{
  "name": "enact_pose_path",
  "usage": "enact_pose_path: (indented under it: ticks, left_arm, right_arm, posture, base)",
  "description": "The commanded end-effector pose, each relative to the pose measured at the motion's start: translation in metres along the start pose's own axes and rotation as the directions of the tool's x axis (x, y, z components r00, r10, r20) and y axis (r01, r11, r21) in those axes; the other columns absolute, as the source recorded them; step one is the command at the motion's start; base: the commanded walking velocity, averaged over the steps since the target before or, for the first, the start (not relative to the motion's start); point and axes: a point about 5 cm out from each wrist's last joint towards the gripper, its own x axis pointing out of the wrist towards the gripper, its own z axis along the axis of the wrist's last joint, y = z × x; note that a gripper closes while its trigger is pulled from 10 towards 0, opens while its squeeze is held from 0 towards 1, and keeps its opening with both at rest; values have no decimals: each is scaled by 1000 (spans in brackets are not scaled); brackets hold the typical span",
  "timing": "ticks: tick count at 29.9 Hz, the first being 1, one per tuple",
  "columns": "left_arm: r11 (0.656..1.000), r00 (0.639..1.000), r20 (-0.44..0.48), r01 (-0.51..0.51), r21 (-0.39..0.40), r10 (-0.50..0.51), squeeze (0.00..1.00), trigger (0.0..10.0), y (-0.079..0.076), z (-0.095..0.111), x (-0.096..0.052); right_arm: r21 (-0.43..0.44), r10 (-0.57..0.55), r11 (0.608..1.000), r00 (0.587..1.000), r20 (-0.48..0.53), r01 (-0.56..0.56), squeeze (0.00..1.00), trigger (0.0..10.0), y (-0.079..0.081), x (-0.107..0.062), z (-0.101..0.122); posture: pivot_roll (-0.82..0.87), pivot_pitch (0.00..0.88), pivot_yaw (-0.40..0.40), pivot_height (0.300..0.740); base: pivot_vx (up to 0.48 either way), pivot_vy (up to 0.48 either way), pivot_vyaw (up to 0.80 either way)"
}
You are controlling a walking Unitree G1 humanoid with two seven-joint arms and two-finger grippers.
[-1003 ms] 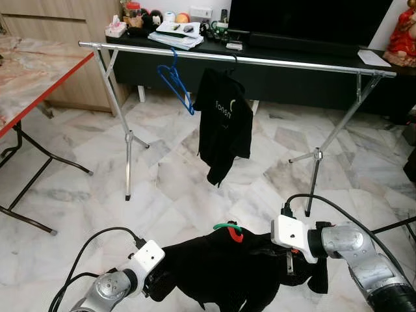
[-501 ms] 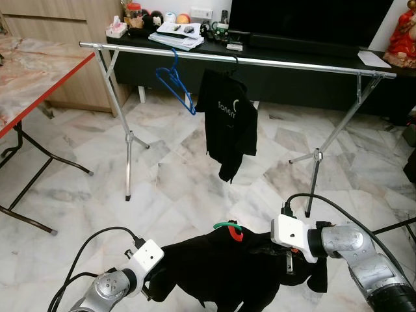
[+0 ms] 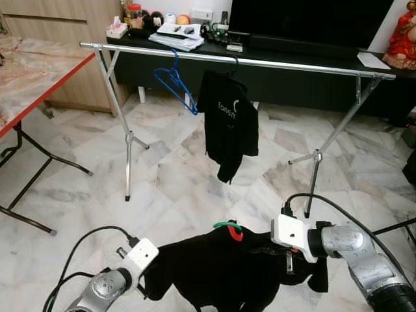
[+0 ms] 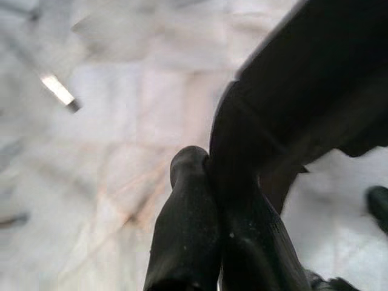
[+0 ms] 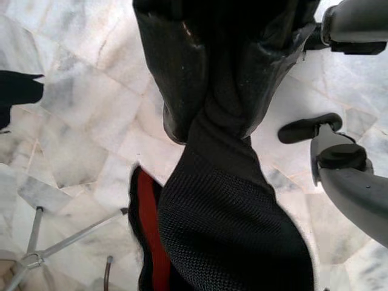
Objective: Hang hanger
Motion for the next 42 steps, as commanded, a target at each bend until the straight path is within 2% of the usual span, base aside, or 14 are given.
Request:
enact_pose_path:
  ticks: [1, 9, 13, 15, 17, 26, 31, 34, 36, 38, 39, 40, 41, 42]
  left_arm:
    - [991, 992, -65, -110, -80, 105, 0, 0, 14, -12, -5]
    - [893, 924, -204, -368, -258, 322, 0, 0, 39, -32, -16]
    - [864, 899, -261, -418, -282, 350, 0, 0, 40, -41, -20]
    - [849, 888, -317, -429, -308, 334, 0, 0, 34, -51, -23]
    - [852, 887, -327, -426, -306, 326, 0, 0, 32, -52, -23]
    - [941, 975, -220, -107, -320, 37, 0, 0, -6, -36, -8]
    - [959, 985, -160, 23, -281, -71, 0, 0, -15, -24, -3]
    - [958, 983, -71, 145, -248, -168, 0, 0, -21, -8, 2]
    - [955, 982, -52, 166, -245, -183, 0, 0, -22, -5, 3]
    - [954, 979, -5, 199, -225, -206, 0, 0, -23, 4, 5]
    - [956, 979, 17, 202, -214, -203, 0, 0, -22, 9, 6]
    - [956, 979, 17, 202, -214, -203, 0, 0, -22, 9, 6]
    - [960, 981, 45, 195, -199, -190, 0, 0, -20, 15, 7]
    - [965, 984, 61, 178, -192, -169, 0, 0, -17, 19, 8]
  right_arm:
    - [-9, -44, 999, 998, -40, 43, 0, 10000, -6, -10, -4]
    - [-7, -194, 981, 970, -145, 195, 0, 10000, -18, -14, -17]
    - [4, -282, 958, 945, -164, 287, 0, 10000, -26, -16, -18]
    - [22, -427, 897, 878, -217, 442, 0, 10000, -40, -22, -23]
    - [35, -460, 876, 857, -232, 480, 0, 10000, -42, -22, -25]
    - [186, -679, 704, 726, -106, 685, 0, 10000, -55, -16, -6]
    - [325, -721, 653, 693, -10, 684, 0, 10000, -54, -7, 9]
    - [464, -818, 519, 575, 26, 717, 0, 10000, -59, -4, 20]
    - [486, -829, 497, 559, 21, 719, 0, 10000, -59, -4, 20]
    - [522, -817, 494, 577, 5, 695, 0, 10000, -55, 3, 17]
    - [502, -775, 550, 631, 11, 667, 0, 10000, -48, 10, 14]
    - [502, -775, 550, 631, 11, 667, 0, 10000, -48, 10, 14]
    - [459, -702, 637, 712, 12, 619, 0, 10000, -36, 19, 10]
    - [428, -666, 674, 746, -1, 602, 0, 10000, -28, 23, 5]
  posture:
    - [-58, 95, -63, 740]
    - [-55, 104, -65, 740]
    - [-55, 105, -65, 740]
    - [-58, 108, -64, 740]
    - [-58, 110, -64, 740]
    - [-61, 118, -63, 740]
    - [-61, 120, -62, 740]
    - [-63, 119, -63, 740]
    - [-63, 119, -63, 740]
    - [-61, 117, -61, 740]
    - [-60, 116, -59, 740]
    - [-60, 116, -59, 740]
    - [-62, 113, -60, 740]
    - [-60, 110, -61, 740]
  base:
    - [0, 0, 0]
    - [0, 0, 0]
    - [0, 0, 0]
    - [0, 0, 0]
    - [0, 0, 0]
    - [0, 0, 0]
    - [0, 0, 0]
    - [0, 0, 0]
    - [0, 0, 0]
    - [0, 0, 0]
    - [0, 0, 0]
    - [0, 0, 0]
    - [0, 0, 0]
    - [0, 0, 0]
